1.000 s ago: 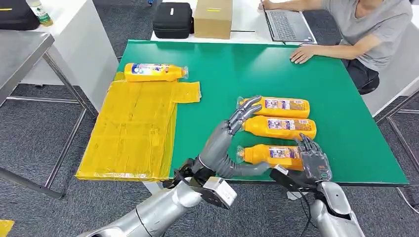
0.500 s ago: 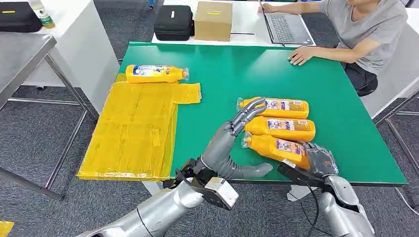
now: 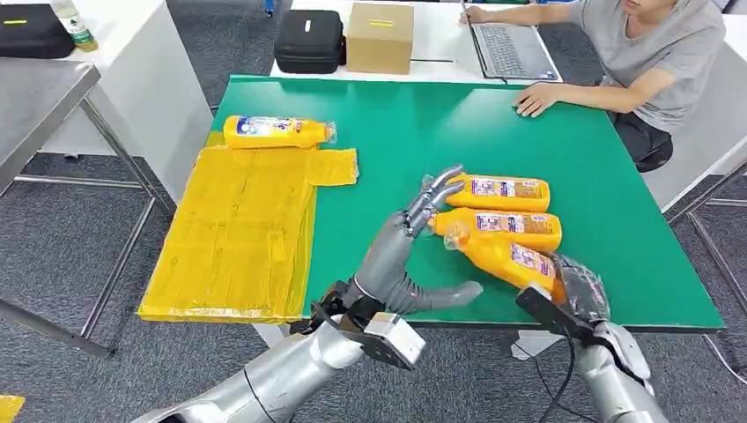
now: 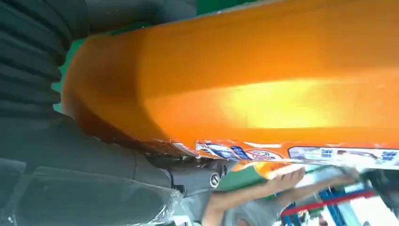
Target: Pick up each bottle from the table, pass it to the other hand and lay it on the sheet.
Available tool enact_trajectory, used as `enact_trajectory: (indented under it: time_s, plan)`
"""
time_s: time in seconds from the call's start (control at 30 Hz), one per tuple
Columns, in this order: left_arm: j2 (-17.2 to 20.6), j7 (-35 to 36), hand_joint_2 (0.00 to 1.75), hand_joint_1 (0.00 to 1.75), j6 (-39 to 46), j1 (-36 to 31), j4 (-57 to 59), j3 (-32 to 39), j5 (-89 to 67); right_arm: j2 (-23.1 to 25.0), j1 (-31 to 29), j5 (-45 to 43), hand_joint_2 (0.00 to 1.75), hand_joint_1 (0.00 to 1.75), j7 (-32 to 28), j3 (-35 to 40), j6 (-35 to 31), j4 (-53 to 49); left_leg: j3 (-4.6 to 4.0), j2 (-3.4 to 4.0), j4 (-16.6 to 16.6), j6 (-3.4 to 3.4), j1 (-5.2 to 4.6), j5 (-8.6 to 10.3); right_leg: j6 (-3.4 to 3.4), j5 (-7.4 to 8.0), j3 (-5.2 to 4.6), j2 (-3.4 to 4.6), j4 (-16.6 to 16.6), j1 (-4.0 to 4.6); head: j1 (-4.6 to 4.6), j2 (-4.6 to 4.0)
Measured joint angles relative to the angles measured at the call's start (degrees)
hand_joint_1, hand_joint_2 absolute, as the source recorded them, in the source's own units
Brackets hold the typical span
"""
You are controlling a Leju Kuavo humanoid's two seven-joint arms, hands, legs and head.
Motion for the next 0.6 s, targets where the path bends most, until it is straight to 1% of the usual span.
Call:
enact_trajectory:
  time_s: [0.1,0.2,0.3,0.37,0.43,0.5,0.6]
  plan:
    - [0.0,0.0,1.75,0.00,1.6,0.0,0.0,1.0,2.8,1.2,1.1,-6.3,1.75,1.75,-3.0,-0.9,-3.2,-0.1,-0.11,0.00,0.0,-0.01,0.03,0.00,0.00,0.00,-0.12,0.00,0.0,0.03,0.00,0.00]
    - [-0.1,0.0,1.75,0.00,-0.2,0.4,0.0,3.5,7.4,2.2,3.1,-14.7,1.75,1.75,-3.5,0.0,-7.3,-2.2,-0.35,-0.04,0.0,-0.01,0.05,0.04,0.00,-0.01,-0.34,-0.09,0.0,0.05,0.00,0.00]
    - [-0.6,0.0,1.75,0.00,2.1,1.2,0.0,6.6,8.3,2.9,4.7,-21.2,1.75,1.75,-3.6,2.1,-11.6,-5.7,-0.53,-0.04,0.0,-0.01,0.07,0.04,0.00,-0.01,-0.52,-0.07,0.1,0.07,0.02,0.00]
    - [-1.1,0.0,1.75,0.00,4.5,2.0,-0.3,9.1,3.1,3.3,5.6,-24.2,1.75,1.75,-3.6,3.7,-13.5,-8.0,-0.57,-0.03,0.0,-0.01,0.07,0.04,0.00,-0.01,-0.56,-0.05,0.1,0.05,0.00,0.00]
    - [-2.0,0.0,1.75,0.00,5.1,3.4,-1.3,13.1,-3.1,3.7,6.3,-26.1,1.75,1.75,-3.6,5.4,-14.6,-10.3,-0.61,-0.02,0.0,-0.01,0.07,0.04,-0.01,-0.02,-0.61,-0.07,0.1,0.05,0.02,0.00]
    - [-2.5,0.0,1.75,0.00,5.5,4.0,-1.8,15.9,-4.2,4.1,6.7,-26.8,1.75,1.75,-3.6,6.6,-15.0,-11.8,-0.65,-0.03,0.0,-0.01,0.05,0.04,-0.01,-0.02,-0.63,-0.07,0.1,0.03,0.00,0.00]
    - [-3.0,0.0,1.75,0.00,5.5,4.9,-2.5,18.8,-1.0,4.7,7.2,-28.9,1.75,1.75,-3.7,8.7,-16.8,-14.1,-0.66,-0.04,0.0,-0.01,0.05,0.04,-0.01,-0.02,-0.65,-0.09,0.0,0.03,0.00,0.00]
